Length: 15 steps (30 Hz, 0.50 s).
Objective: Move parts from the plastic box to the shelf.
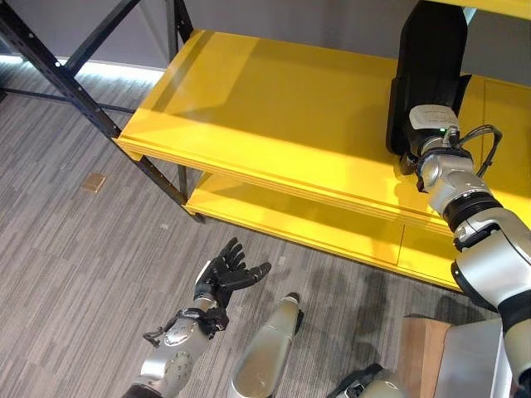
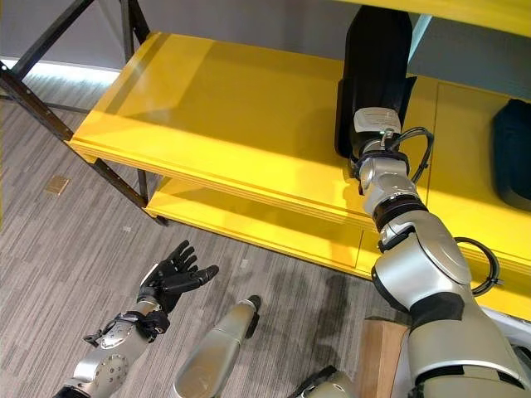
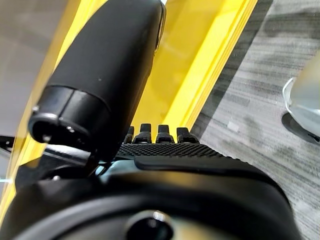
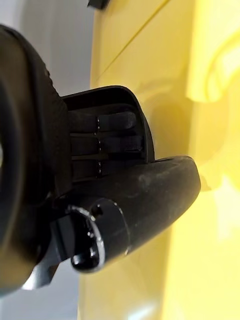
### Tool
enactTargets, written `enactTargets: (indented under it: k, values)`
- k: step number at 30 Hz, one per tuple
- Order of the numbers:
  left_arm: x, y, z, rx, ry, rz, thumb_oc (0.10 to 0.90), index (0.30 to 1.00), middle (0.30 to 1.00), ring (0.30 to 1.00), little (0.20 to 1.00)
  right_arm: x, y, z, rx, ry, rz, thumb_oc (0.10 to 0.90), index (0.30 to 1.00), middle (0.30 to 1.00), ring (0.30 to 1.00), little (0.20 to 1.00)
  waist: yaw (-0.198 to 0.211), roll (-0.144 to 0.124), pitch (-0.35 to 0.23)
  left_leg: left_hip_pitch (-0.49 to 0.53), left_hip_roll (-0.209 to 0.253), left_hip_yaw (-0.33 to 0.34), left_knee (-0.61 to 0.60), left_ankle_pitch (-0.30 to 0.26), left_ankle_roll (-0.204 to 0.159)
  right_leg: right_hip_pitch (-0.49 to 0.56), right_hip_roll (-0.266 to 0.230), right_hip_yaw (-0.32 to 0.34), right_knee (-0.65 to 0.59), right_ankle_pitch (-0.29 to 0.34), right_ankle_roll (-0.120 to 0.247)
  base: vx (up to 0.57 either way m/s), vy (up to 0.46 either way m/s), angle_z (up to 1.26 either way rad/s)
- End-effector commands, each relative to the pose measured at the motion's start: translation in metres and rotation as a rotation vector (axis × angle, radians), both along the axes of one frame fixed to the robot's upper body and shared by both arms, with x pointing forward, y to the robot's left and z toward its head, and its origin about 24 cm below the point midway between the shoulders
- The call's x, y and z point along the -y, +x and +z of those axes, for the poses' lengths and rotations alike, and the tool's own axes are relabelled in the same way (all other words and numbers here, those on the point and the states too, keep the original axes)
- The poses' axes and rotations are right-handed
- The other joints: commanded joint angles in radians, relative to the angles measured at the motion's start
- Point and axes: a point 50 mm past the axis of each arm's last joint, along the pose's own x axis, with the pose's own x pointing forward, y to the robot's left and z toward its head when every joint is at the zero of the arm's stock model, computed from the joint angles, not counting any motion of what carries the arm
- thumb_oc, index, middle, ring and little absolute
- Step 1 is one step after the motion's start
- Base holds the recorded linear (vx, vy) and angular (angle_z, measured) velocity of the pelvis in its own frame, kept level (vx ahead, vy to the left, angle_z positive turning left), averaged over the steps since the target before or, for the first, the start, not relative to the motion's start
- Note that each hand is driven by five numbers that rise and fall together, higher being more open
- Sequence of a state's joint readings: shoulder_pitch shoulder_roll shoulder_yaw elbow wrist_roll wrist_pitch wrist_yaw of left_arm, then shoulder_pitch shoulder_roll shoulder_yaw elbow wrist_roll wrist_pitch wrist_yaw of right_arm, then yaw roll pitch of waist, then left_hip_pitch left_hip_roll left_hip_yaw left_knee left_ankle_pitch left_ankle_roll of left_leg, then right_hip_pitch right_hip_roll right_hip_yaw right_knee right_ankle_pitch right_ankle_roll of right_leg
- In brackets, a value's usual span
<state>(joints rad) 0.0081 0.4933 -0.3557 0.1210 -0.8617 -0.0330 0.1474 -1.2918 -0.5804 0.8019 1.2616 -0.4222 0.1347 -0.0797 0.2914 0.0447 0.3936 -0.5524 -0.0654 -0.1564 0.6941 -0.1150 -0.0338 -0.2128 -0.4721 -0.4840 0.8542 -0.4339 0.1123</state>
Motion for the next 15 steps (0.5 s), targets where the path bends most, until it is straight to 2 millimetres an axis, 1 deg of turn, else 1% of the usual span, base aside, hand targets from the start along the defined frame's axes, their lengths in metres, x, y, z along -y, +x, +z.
enactTargets:
  k: [1,3,4,7,11,15]
  values:
    - [-0.005,0.017,0.033,0.176,-0.049,0.02,0.9,1.0,1.0,1.0,1.0,0.022,-0.007,0.053,0.146,-0.009,-0.036,0.4,0.3,0.3,0.3,0.3,-0.021,-0.026,-0.035,0.084,0.134,-0.045,0.035,-0.186,-0.026,-0.038,0.001,0.052,-0.06,0.116,0.004,0.01,0.011,-0.19]
    - [-0.006,0.018,0.033,0.175,-0.05,0.025,0.9,1.0,1.0,1.0,1.0,0.014,-0.005,0.064,0.154,0.023,0.0,0.4,0.3,0.3,0.3,0.3,-0.033,-0.046,-0.036,0.092,0.144,-0.038,0.037,-0.192,-0.028,-0.034,0.009,0.056,-0.069,0.12,0.002,0.01,0.018,-0.15]
    - [-0.006,0.018,0.033,0.175,-0.051,0.025,0.9,1.0,1.0,1.0,1.0,0.014,-0.005,0.064,0.154,0.023,0.0,0.4,0.3,0.3,0.3,0.3,-0.033,-0.046,-0.036,0.093,0.144,-0.037,0.037,-0.193,-0.028,-0.034,0.009,0.057,-0.069,0.12,0.002,0.01,0.016,-0.05]
    - [-0.01,0.018,0.035,0.177,-0.047,0.039,0.9,1.0,1.0,1.0,1.0,0.005,-0.005,0.077,0.176,0.083,0.05,0.4,0.3,0.3,0.3,0.3,-0.044,-0.066,-0.035,0.098,0.153,-0.032,0.041,-0.197,-0.028,-0.032,0.018,0.064,-0.071,0.119,-0.001,0.01,0.013,-0.12]
    - [-0.016,0.017,0.035,0.177,-0.042,0.055,0.9,1.0,1.0,1.0,1.0,-0.001,-0.007,0.09,0.166,0.089,0.094,0.4,0.3,0.3,0.3,0.3,-0.058,-0.09,-0.04,0.103,0.164,-0.025,0.044,-0.206,-0.031,-0.025,0.026,0.066,-0.077,0.119,0.0,0.02,0.014,-0.12]
    - [-0.021,0.015,0.036,0.181,-0.05,0.083,0.9,1.0,1.0,1.0,1.0,-0.005,-0.008,0.096,0.169,0.089,0.12,0.4,0.3,0.3,0.3,0.3,-0.065,-0.107,-0.041,0.108,0.175,-0.019,0.048,-0.214,-0.032,-0.021,0.036,0.069,-0.083,0.12,0.0,0.01,0.006,-0.11]
